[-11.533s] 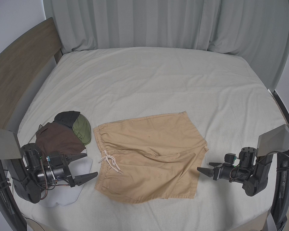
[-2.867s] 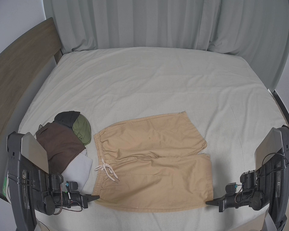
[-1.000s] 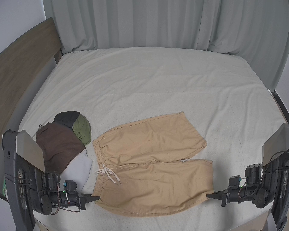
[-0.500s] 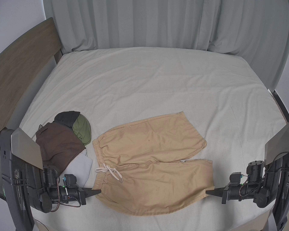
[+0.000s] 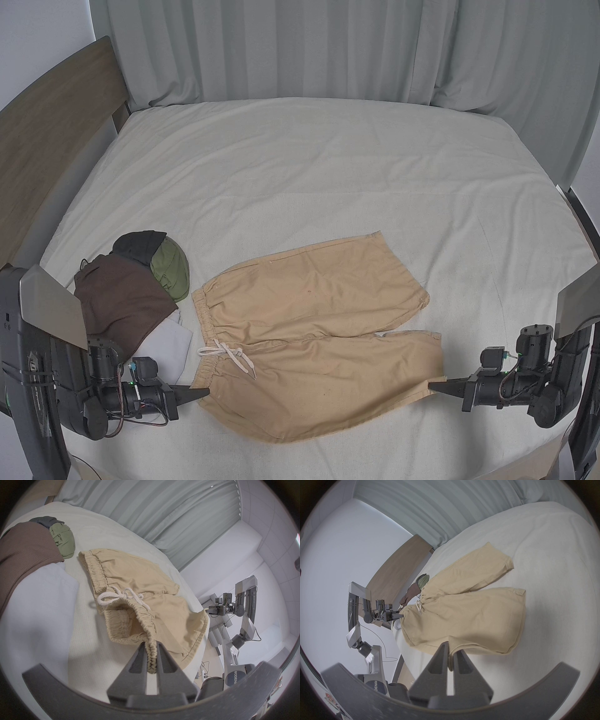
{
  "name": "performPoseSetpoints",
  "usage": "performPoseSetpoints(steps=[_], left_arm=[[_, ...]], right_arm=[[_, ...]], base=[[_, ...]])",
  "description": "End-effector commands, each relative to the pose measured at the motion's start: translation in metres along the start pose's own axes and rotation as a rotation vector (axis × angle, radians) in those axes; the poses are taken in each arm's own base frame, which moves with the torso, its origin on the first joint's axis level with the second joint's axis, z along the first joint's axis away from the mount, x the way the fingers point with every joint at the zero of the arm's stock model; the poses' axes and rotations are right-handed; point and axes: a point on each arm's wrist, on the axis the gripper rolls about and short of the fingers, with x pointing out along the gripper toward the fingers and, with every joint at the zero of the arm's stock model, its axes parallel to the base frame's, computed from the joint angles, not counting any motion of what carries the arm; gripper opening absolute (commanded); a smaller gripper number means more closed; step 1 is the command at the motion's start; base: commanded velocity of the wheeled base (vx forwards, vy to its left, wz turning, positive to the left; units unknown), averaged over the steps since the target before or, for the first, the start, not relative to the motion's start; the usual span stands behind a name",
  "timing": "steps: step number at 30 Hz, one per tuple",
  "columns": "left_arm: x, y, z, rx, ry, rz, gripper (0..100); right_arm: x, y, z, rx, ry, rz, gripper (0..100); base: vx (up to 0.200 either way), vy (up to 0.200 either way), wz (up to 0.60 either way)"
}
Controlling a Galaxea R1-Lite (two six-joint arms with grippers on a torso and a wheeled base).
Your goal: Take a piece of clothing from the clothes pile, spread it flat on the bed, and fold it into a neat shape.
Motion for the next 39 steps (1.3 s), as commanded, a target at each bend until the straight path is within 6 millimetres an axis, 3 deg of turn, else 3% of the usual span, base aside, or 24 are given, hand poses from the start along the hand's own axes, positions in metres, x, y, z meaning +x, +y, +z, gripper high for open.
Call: performPoseSetpoints(steps=[1,39], left_arm=[[-0.002,-0.003,0.006,-0.006,-0.018,-0.003,0],[0.002,0.002,0.023,-0.036,-0.083,0.035,0]], right_arm=[[-0.001,0.003,0.008,-0.018,-0.036,0.006,0],[-0.005,0.008,0.037,-0.035,-0.157,0.02,0]], base=[[0.0,0.0,0.0],[0.0,0.0,0.0]])
